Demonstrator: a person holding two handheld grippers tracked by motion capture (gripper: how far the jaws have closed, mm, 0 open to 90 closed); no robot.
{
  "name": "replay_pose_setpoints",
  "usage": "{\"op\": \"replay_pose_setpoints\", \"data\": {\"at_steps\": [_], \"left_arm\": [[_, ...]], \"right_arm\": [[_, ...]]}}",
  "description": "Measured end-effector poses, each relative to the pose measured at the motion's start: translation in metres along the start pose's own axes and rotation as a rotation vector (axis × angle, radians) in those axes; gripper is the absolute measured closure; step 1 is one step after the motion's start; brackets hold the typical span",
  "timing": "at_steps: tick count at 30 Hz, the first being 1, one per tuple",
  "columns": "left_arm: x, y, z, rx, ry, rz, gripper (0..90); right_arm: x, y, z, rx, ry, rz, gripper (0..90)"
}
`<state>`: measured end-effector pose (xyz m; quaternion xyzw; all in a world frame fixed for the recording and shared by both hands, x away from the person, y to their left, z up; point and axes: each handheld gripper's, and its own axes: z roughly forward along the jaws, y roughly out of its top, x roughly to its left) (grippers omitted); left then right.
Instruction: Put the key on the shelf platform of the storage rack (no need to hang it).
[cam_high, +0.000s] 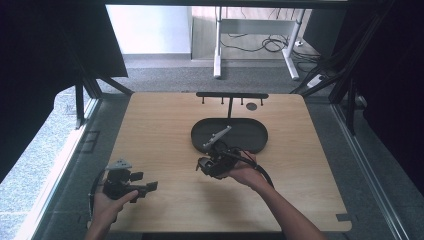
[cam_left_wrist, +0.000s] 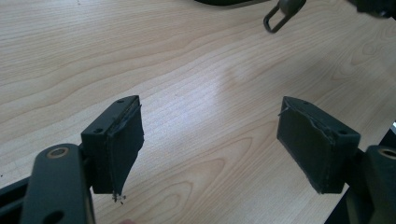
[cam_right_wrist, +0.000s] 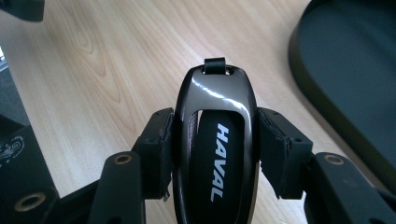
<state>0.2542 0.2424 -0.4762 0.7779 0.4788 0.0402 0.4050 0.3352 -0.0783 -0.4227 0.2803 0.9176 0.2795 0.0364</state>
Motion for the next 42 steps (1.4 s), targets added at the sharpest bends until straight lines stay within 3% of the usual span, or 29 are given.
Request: {"op": "replay_pose_setpoints", "data": {"at_steps": [29, 42], "left_arm": [[0.000, 0.000, 0.001, 0.003, -0.002, 0.001, 23.0], [0.002, 0.000, -0.001, -0.002, -0.002, 0.000, 23.0]], "right_arm": [[-0.044, 0.012, -0.023, -0.044, -0.112, 0.077, 49.6], [-0.073, 0.023, -0.022, -0.032, -0.166, 0.126, 49.6]]}}
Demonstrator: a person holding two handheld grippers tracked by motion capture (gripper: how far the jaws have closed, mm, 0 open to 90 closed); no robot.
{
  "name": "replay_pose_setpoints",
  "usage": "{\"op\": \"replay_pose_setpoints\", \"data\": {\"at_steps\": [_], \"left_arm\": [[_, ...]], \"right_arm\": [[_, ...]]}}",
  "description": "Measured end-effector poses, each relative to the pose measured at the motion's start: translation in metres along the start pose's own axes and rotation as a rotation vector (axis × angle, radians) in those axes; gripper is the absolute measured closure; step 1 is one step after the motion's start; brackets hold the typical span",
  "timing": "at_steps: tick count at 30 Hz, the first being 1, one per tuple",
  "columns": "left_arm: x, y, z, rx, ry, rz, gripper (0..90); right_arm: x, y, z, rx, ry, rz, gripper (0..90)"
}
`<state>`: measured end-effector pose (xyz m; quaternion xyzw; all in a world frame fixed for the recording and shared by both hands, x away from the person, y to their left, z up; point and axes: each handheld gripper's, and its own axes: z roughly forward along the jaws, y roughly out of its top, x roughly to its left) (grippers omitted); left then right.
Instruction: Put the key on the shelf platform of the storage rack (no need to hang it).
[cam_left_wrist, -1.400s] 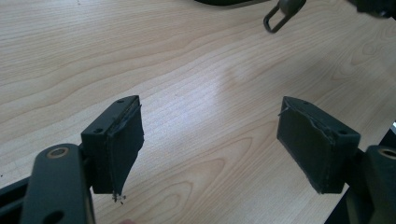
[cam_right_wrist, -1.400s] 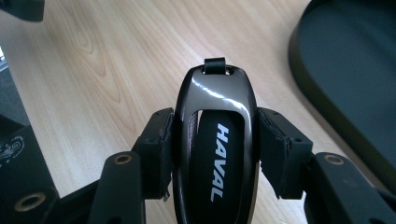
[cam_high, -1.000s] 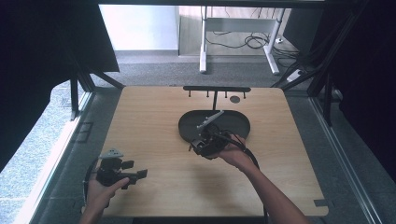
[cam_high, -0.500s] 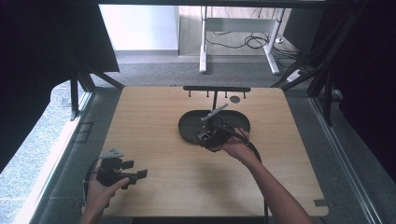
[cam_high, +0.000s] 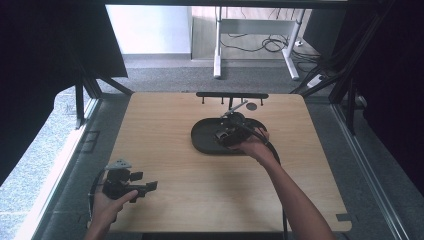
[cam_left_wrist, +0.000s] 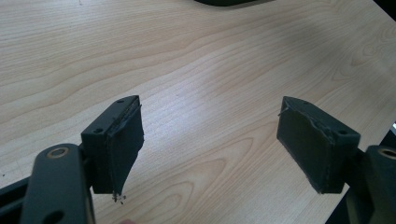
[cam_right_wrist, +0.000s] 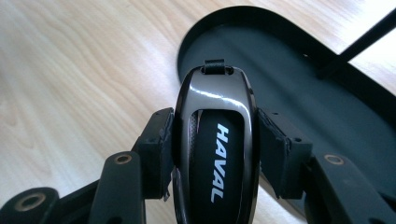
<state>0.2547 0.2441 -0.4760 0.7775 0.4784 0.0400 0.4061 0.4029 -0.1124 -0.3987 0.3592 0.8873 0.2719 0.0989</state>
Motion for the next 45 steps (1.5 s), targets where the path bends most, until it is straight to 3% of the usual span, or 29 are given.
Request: {"op": "replay_pose_setpoints", "data": {"at_steps": [11, 22, 30, 45], "left_arm": [[0.000, 0.000, 0.000, -0.002, 0.001, -0.005, 23.0], [0.000, 0.000, 0.001, 0.004, 0.001, 0.000, 23.0], [0.001, -0.001, 0.000, 0.001, 0.001, -0.004, 22.9], [0.003, -0.001, -0.002, -0.005, 0.003, -0.006, 22.9]], "right_arm": [[-0.023, 0.007, 0.007, -0.006, -0.074, 0.055, 49.6], [-0.037, 0.007, 0.014, -0.001, -0.103, 0.087, 49.6], [-0.052, 0.014, 0.020, -0.020, -0.143, 0.139, 49.6], [-0.059, 0.018, 0.044, -0.005, -0.192, 0.156, 49.5]]}}
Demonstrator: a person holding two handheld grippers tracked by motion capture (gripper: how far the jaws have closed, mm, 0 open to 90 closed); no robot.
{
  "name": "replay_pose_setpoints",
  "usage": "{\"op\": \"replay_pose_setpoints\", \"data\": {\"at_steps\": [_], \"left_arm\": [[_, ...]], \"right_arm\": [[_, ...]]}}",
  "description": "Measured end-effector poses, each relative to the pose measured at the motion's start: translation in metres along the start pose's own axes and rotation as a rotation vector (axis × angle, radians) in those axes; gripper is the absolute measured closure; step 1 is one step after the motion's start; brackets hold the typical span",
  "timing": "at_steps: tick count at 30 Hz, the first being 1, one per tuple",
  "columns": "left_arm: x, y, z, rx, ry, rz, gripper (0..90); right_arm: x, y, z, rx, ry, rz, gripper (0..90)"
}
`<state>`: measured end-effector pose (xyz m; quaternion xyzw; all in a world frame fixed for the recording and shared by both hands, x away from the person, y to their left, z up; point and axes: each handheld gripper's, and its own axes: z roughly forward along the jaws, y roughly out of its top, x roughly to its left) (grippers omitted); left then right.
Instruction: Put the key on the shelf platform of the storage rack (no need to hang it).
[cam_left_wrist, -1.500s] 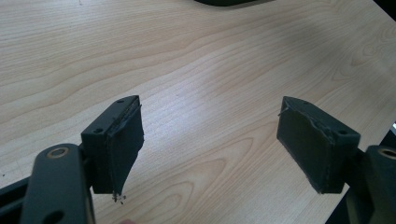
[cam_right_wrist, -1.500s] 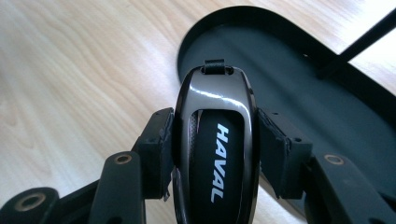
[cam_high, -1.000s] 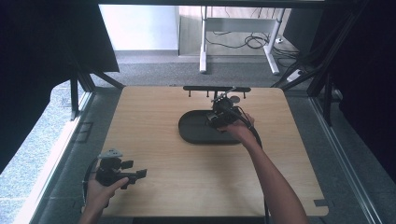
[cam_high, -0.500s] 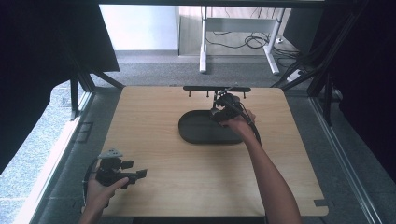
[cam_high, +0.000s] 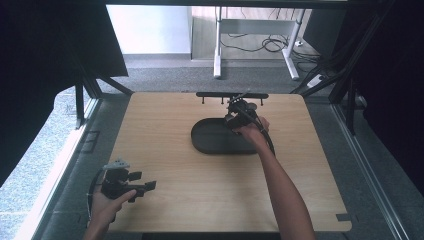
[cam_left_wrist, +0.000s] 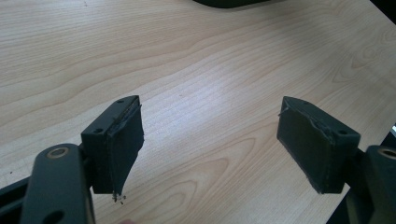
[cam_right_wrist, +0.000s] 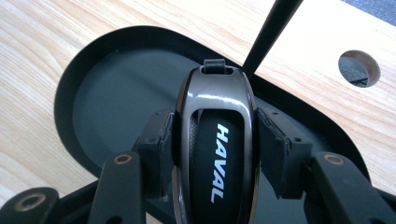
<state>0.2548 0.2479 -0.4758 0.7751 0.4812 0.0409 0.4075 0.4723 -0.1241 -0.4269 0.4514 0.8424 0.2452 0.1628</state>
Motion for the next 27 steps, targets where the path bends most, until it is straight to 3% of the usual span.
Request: {"op": "replay_pose_setpoints", "data": {"at_steps": [9, 27], "left_arm": [[0.000, 0.000, 0.001, 0.003, 0.005, 0.000, 23.0], [0.001, 0.000, 0.000, 0.000, 0.006, -0.004, 23.0]], "right_arm": [[0.002, -0.007, 0.018, 0.007, -0.032, 0.006, 49.5], [0.004, -0.019, 0.038, 0.053, -0.027, -0.004, 49.5]]}}
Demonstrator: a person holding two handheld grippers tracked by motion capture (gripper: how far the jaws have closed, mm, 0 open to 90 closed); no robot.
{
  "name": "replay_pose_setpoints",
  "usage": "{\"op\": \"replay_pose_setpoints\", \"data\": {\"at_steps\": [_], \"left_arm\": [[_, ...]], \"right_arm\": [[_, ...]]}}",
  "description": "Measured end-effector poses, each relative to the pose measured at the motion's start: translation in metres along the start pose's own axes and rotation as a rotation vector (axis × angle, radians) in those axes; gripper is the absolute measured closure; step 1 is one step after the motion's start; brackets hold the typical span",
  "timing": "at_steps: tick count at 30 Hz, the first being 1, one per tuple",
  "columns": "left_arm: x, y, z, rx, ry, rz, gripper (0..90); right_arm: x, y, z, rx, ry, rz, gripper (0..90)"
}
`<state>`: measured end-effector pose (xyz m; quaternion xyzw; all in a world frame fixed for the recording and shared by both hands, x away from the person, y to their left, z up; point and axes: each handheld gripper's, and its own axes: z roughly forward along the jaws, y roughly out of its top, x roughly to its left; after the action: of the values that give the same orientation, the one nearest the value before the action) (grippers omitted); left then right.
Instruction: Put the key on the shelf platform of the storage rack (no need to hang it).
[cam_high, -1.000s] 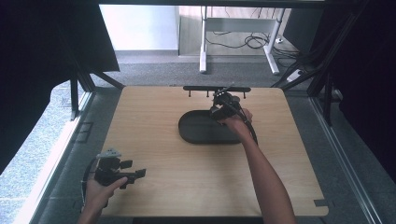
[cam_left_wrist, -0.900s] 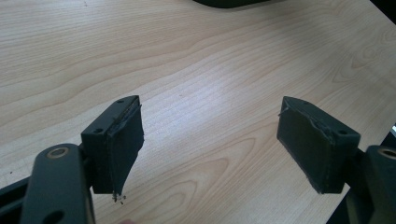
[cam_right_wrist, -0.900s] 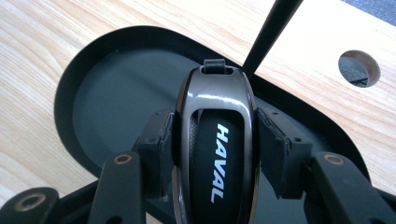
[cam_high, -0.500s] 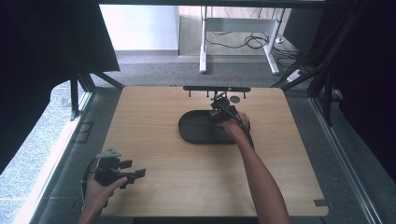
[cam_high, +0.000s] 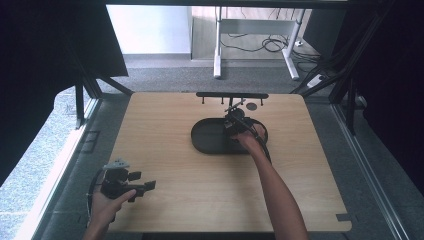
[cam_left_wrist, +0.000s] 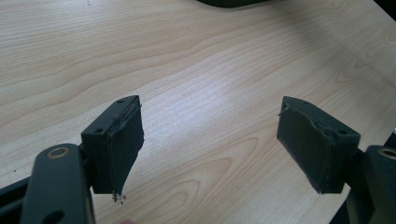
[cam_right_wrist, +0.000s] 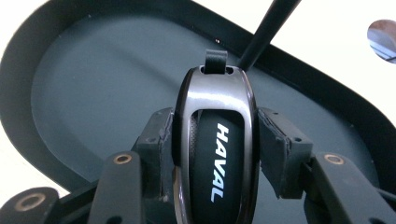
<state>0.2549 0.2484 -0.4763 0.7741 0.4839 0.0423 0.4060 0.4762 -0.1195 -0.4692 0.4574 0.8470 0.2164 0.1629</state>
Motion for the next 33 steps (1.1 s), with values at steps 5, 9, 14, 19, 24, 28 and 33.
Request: {"op": "replay_pose_setpoints", "data": {"at_steps": [5, 9, 14, 19, 24, 28, 33], "left_arm": [[0.000, 0.000, 0.001, 0.001, 0.000, 0.002, 23.0], [0.000, 0.000, 0.001, 0.002, -0.001, 0.002, 23.0], [-0.001, 0.000, 0.000, -0.001, -0.007, 0.004, 23.0], [0.000, 0.000, 0.000, -0.002, -0.006, 0.001, 23.0], [0.000, 0.000, 0.000, 0.000, -0.004, 0.000, 23.0], [0.000, 0.000, 0.000, 0.002, -0.003, 0.000, 22.9], [0.000, 0.000, 0.000, 0.003, -0.004, 0.000, 22.9]], "right_arm": [[-0.001, -0.004, 0.005, 0.030, 0.002, 0.008, 49.5], [-0.003, -0.006, 0.009, 0.043, 0.001, 0.009, 49.4], [-0.004, -0.008, 0.015, 0.063, -0.010, 0.008, 49.4], [-0.007, -0.011, 0.022, 0.087, -0.013, 0.024, 49.4], [-0.010, -0.013, 0.028, 0.099, 0.000, 0.030, 49.3], [-0.010, -0.014, 0.030, 0.100, 0.008, 0.035, 49.1], [-0.010, -0.015, 0.033, 0.118, 0.002, 0.020, 48.5]]}}
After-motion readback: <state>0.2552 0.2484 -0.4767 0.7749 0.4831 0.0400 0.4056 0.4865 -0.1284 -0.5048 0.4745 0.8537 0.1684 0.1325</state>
